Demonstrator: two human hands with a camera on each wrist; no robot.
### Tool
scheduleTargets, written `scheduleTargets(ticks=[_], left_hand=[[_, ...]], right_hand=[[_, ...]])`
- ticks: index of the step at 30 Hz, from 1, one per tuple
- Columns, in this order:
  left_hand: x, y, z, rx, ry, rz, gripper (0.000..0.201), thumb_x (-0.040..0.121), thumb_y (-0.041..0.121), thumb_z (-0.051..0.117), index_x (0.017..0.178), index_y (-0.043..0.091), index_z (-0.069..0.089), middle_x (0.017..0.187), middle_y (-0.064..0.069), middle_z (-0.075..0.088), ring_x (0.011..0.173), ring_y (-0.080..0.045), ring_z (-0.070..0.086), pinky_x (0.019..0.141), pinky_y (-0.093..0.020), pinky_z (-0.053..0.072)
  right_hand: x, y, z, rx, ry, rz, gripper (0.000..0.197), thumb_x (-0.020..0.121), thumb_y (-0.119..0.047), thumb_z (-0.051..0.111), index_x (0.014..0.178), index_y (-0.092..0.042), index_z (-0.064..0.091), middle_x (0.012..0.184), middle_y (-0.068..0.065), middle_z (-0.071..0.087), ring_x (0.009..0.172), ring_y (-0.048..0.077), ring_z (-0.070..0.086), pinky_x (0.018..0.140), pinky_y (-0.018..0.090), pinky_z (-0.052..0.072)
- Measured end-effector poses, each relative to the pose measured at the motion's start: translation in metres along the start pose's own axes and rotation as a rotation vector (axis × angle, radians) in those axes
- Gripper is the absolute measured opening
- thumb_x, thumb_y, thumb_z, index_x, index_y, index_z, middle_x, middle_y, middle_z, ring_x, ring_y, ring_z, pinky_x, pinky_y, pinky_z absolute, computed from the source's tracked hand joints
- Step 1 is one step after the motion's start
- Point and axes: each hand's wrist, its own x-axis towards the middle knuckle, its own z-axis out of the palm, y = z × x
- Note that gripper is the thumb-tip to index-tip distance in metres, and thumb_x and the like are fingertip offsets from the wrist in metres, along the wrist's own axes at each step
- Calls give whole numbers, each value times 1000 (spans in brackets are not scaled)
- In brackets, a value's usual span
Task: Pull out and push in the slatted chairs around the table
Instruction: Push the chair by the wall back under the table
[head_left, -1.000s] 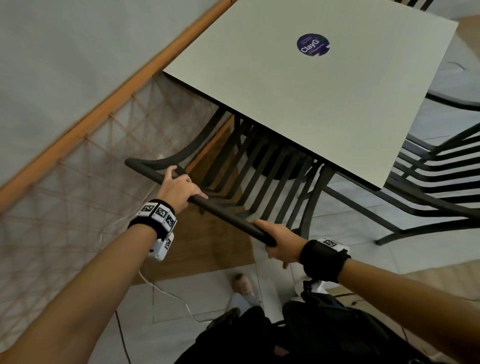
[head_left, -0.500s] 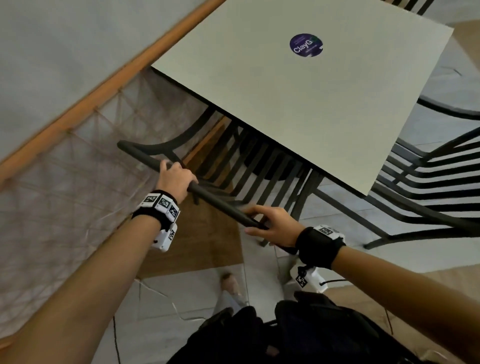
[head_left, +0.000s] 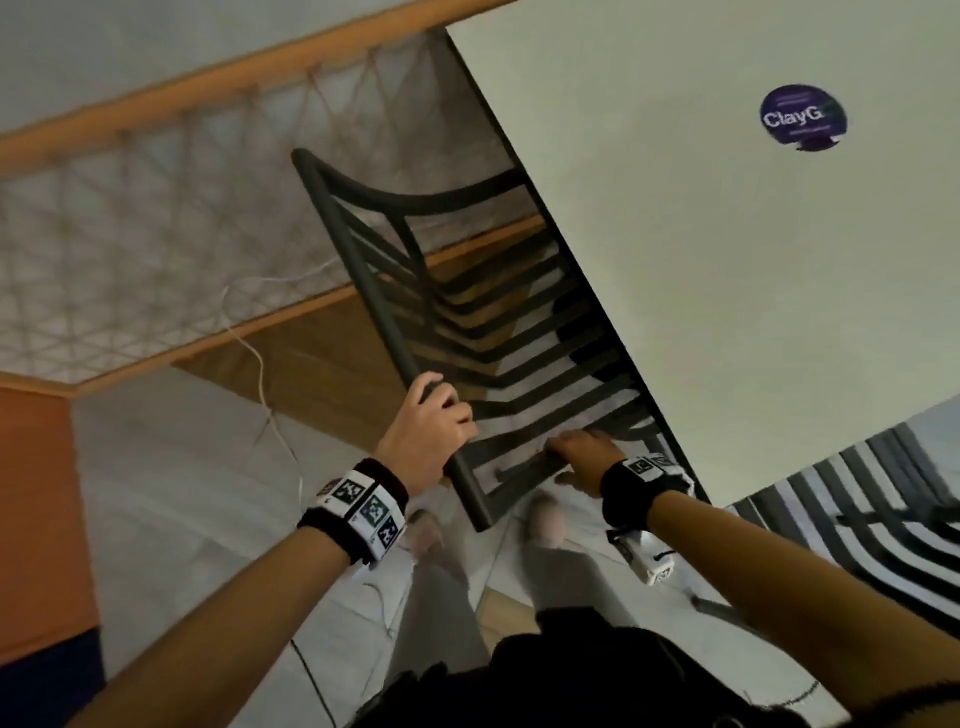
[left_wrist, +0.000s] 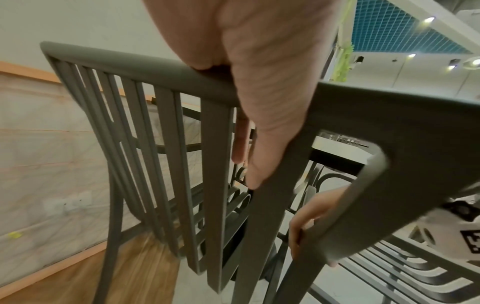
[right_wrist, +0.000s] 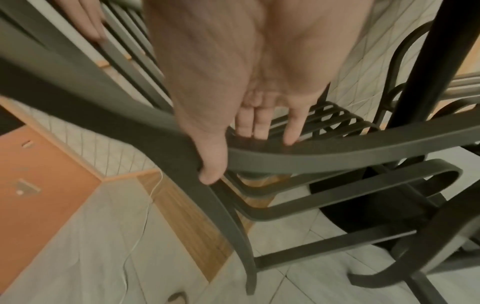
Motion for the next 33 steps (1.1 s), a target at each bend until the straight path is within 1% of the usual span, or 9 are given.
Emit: scheduleTargets(ticks=[2,3,7,12,15,20,23,27,33], left_hand=[[-2,6,3,11,29,-1,23,65,21,73,87,28,71,90,8,69,98,-20,59,106,-42,24],[-1,7,4,27,45,2,19,67,19,73,83,27,71,86,9,69,96,-20,60,105,-42,24],[4,-1,2,110,59,17,9,70,15,68,71,24,70,71,8,68,89,-20,63,99,-40,28],[11,-14,-8,102,-49,-20,6,69,20,74,73,24,72,73,8,69,95,-21,60,97,-44,44],[15,-30,-18,114,-84,-50,10,64,20,79,71,24,72,73,8,69,94,-23,61,94,-44,46],[22,-51,-20,110,-117,-77,10,75,11,69,79,20,72,85,3,70,101,-26,53,102,-44,36],[19,-47,-18,108,-92,-112,8,75,13,70,75,21,72,80,4,68,98,-26,53,102,-44,37],[11,-34,-10,91,-88,-101,10,75,14,70,75,23,73,76,6,67,96,-25,54,101,-44,39],[12,-33,-14,62,-65,-89,8,78,17,70,78,24,73,79,9,67,97,-23,52,99,-41,31]], right_hand=[[10,-1,4,-37,-11,-35,36,86,-29,62,121,-21,57,128,6,59,123,26,50,116,47,24],[16,-2,6,-27,-13,-37,30,88,-28,60,116,-19,61,124,6,61,121,26,51,116,46,24],[34,-6,6,23,-71,47,22,86,-28,63,104,-15,67,114,9,66,111,28,59,101,37,44],[45,-11,-2,87,-114,78,23,84,-32,66,101,-17,66,114,8,63,113,28,55,105,42,40],[56,-19,-8,118,-111,69,25,82,-36,68,98,-17,68,109,7,66,110,27,56,106,44,37],[72,-32,-12,64,-52,60,29,78,-42,70,94,-18,70,103,7,70,103,26,62,99,43,41],[69,-33,-9,56,-20,58,30,79,-41,70,97,-17,70,106,7,69,107,27,60,105,45,36],[63,-25,4,83,-2,62,26,81,-36,70,99,-17,68,107,7,69,108,25,59,106,44,35],[52,-26,3,61,26,44,21,82,-35,68,97,-20,66,103,5,68,105,26,60,104,43,33]])
